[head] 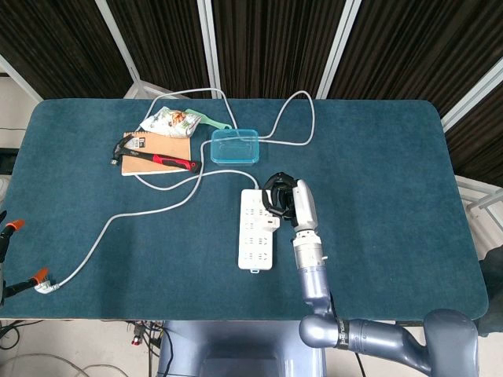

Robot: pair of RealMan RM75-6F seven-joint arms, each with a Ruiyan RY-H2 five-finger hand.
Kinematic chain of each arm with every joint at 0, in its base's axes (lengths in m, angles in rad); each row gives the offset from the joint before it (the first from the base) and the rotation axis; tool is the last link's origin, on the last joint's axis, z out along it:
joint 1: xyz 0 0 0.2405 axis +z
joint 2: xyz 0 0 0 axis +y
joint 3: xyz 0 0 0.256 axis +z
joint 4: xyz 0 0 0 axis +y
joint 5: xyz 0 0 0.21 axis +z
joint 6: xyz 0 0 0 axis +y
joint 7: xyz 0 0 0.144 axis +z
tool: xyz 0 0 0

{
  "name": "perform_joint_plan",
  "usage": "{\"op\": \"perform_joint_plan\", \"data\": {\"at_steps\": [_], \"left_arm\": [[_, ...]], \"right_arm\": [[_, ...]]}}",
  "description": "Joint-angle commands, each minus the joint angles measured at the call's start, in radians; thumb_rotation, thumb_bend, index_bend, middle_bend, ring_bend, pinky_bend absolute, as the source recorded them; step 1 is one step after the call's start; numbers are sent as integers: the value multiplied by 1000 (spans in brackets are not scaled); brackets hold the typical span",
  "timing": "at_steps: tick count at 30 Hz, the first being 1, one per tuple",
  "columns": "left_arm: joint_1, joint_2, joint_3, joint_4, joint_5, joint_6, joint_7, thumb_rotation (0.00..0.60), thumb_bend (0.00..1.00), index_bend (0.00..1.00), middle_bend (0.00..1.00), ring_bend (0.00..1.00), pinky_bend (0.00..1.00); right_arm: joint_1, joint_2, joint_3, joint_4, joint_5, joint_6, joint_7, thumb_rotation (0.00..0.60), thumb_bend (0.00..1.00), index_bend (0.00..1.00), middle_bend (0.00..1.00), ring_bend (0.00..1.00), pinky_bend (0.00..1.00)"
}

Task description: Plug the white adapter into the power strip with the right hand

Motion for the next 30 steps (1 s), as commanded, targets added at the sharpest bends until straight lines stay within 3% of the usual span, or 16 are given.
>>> {"op": "perform_joint_plan", "data": {"at_steps": [1,12,30], "left_arm": [[-1,0,0,0,-1,-2,1,600,65,192,0,0,0],[-3,-1,0,2,-2,-4,4,600,66,192,0,0,0],[-3,-5,1,3,-1,-4,12,600,65,192,0,0,0]], "right_arm": [[2,-31,-13,29,-14,-10,-22,600,873,1000,811,863,1000],[7,-51,-12,96,7,-123,-67,600,873,1000,816,863,1000],[-3,-109,-11,105,4,-153,-140,600,873,1000,815,863,1000]]}}
